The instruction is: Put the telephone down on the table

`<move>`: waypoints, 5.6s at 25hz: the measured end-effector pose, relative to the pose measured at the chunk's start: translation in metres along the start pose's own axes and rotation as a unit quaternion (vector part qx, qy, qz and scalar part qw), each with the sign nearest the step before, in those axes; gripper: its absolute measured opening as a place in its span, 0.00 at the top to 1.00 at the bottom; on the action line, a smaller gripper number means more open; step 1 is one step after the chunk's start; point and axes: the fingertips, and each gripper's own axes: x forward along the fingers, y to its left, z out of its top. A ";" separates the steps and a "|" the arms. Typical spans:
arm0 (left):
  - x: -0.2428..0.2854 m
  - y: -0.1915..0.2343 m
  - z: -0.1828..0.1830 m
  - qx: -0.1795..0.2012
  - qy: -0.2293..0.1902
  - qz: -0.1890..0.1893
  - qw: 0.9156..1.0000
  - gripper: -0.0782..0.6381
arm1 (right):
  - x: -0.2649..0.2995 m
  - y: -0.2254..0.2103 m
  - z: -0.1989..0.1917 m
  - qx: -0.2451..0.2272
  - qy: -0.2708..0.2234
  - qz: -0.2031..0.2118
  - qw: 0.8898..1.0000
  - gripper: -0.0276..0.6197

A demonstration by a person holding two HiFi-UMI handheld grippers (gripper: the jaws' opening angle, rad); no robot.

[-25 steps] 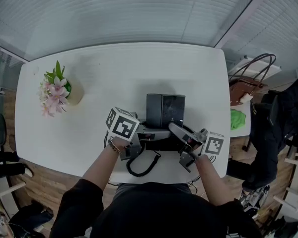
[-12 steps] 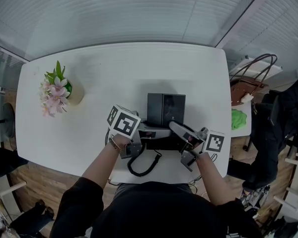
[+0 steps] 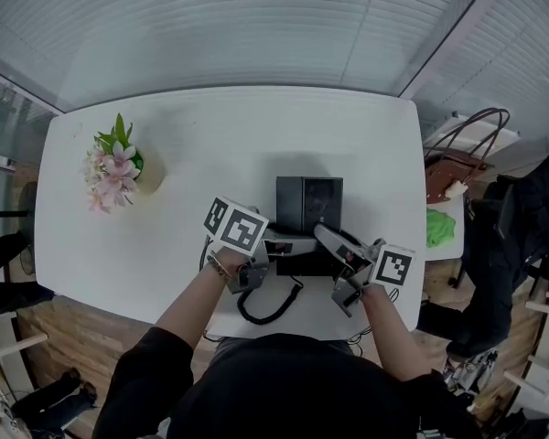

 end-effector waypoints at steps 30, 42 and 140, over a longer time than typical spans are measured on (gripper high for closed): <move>-0.004 0.015 -0.007 0.079 0.027 0.112 0.990 0.47 | -0.020 -0.010 0.007 -0.192 -0.002 -0.147 0.970 0.59; -0.005 0.019 -0.004 0.081 0.006 0.129 0.988 0.55 | -0.033 -0.018 0.012 -0.246 0.003 -0.189 0.951 0.61; -0.111 -0.160 0.073 0.422 -0.325 0.217 0.818 0.87 | -0.037 0.193 0.055 -0.513 -0.175 -0.096 0.835 0.95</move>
